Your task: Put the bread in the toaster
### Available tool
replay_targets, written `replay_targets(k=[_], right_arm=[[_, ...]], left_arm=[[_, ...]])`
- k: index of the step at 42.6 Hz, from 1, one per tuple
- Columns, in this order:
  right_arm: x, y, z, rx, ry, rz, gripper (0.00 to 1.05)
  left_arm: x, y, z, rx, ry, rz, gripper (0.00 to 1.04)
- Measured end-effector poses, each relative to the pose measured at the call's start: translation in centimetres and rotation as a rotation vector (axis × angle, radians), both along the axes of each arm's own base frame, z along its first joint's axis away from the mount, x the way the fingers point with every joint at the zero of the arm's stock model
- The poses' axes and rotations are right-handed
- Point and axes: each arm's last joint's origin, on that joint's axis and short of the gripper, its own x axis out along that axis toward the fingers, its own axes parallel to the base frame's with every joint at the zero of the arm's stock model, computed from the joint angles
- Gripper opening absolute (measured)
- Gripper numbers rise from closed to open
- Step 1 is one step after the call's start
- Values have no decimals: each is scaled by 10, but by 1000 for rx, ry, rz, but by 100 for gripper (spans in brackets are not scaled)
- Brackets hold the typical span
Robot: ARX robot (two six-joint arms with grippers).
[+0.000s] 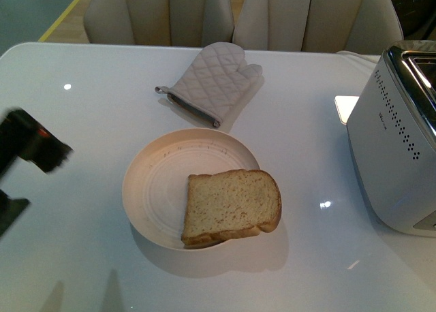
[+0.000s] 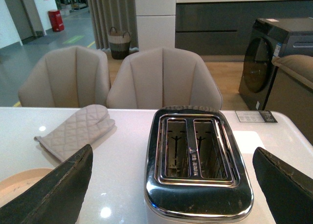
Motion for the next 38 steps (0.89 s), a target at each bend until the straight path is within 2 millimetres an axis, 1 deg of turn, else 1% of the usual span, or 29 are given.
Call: replay_targets(k=[1,3,4,5,7,8,10,11,12,13,15,16,17,20,25,29,32,36,38], right_arm=[[0,0,0,0,0,0,96],[0,0,0,0,0,0,96],[0,0,0,0,0,0,96],[0,0,0,0,0,0,96],[0,0,0,0,0,0,96],[0,0,0,0,0,0,96],[0,0,0,0,0,0,96],[0,0,0,0,0,0,96],[0,0,0,0,0,0,96],[0,0,0,0,0,0,96],[0,0,0,0,0,0,96],[0,0,0,0,0,0,96],[0,0,0,0,0,0,96],[0,0,0,0,0,0,96],[0,0,0,0,0,0,96],[0,0,0,0,0,0,96],[0,0,0,0,0,0,96],[0,0,0,0,0,0,96],[0,0,0,0,0,0,96]], left_arm=[[-1,4,6,6,-20,6,99],[-7,12,31,28,-100,7,97],[-10,14,40,35,-131,7,97],[-13,17,54,41,-177,7,98],[-19,20,73,54,-242,9,98],[-21,21,78,55,-260,11,98],[-28,22,96,69,-335,9,98],[-30,22,101,69,-356,9,98],[-34,25,111,131,-440,-3,95],[-38,26,116,165,-512,-10,91],[-47,30,127,366,-674,-40,81],[-50,31,129,433,-702,-47,77],[-54,31,128,520,-716,-70,72],[-64,31,120,686,-699,-143,56],[-73,31,115,761,-687,-173,38],[-82,31,115,796,-696,-184,17],[-87,31,110,804,-707,-181,4],[-93,31,102,806,-687,-191,3],[-96,31,102,807,-684,-193,3]])
